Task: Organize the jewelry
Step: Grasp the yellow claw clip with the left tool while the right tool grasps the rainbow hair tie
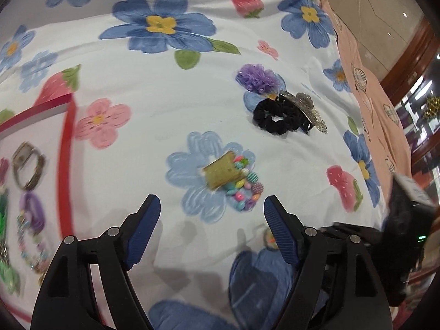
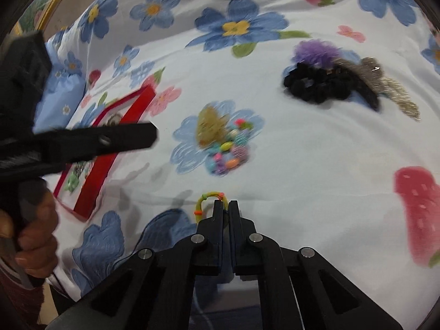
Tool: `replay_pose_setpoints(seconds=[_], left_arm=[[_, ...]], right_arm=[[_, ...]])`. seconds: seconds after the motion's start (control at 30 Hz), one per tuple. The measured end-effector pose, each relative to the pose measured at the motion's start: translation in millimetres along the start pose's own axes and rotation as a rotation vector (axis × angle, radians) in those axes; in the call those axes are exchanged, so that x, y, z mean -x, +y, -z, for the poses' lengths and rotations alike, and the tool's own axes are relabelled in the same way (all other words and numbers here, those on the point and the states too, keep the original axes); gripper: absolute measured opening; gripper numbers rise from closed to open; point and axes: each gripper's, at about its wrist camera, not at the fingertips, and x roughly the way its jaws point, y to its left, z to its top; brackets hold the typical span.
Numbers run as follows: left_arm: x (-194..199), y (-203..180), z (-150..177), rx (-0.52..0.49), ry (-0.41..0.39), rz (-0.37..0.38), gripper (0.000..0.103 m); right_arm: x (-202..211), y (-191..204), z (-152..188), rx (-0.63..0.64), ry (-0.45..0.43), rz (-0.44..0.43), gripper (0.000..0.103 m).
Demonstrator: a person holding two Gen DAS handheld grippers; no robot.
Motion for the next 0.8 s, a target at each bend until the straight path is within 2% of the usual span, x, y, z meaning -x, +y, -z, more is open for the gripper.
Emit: replay_pose_setpoints(seconds=[0.17, 0.33, 0.37, 0.47, 0.63, 0.8], left_arm=[[-28, -9, -10, -0.024, 0.022, -0.027, 0.078], [-45, -13, -18, -0.036, -0.002, -0.078, 0.078], [-48, -14, -19, -0.042, -0.004, -0.079, 0.073], [-56, -13, -19, -0.047, 0.017, -0.052, 0.042], [-49, -11, -15, -0.049, -0.012, -0.049, 0.04], [-25, -3, -8, -0.037, -0.045, -0.027, 0.04]], right_arm=[[26, -28, -5, -0.07, -0.063, 0.024, 0.003], [35, -43, -9, -0.125, -0.091, -0.001, 0.003], [35, -42, -10, -0.123, -0.093, -0.004, 0.003], [32, -41, -12, -0.122, -0.089, -0.014, 0.003], [27, -39, -16, -0.122, -0.087, -0.019, 0.003], [29, -34, -18, -0.116, -0.097, -0.03, 0.003]])
